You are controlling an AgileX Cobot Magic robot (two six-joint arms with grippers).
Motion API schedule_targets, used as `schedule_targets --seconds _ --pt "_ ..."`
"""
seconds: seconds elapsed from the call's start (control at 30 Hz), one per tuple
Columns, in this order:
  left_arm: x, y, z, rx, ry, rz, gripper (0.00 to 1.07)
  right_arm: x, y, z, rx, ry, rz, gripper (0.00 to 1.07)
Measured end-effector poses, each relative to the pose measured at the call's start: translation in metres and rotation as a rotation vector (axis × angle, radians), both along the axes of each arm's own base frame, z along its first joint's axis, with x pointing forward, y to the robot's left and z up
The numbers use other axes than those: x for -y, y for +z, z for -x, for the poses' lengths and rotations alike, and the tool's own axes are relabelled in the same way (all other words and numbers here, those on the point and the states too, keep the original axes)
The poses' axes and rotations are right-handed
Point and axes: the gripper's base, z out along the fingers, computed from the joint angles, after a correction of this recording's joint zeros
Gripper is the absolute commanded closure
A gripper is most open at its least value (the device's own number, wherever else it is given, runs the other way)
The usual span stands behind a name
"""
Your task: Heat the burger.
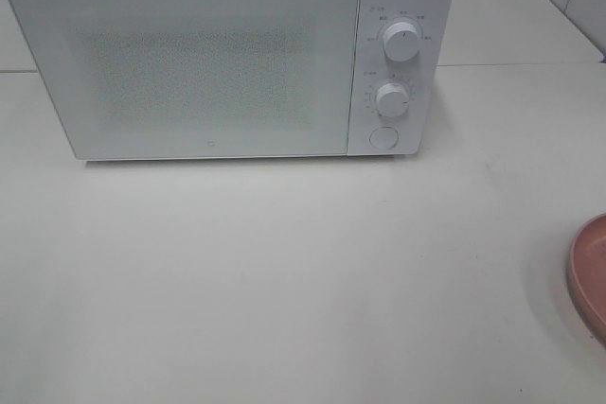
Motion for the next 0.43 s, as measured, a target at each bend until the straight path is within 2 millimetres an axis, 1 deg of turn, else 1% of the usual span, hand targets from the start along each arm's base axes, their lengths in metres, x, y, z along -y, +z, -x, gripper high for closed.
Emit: schedule_targets --seconds 0.43 --pt "0.0 0.0 0.0 0.0 0.0 0.0 0.07 0.0 0.0 0.0 0.0 0.0 0.0 0.31"
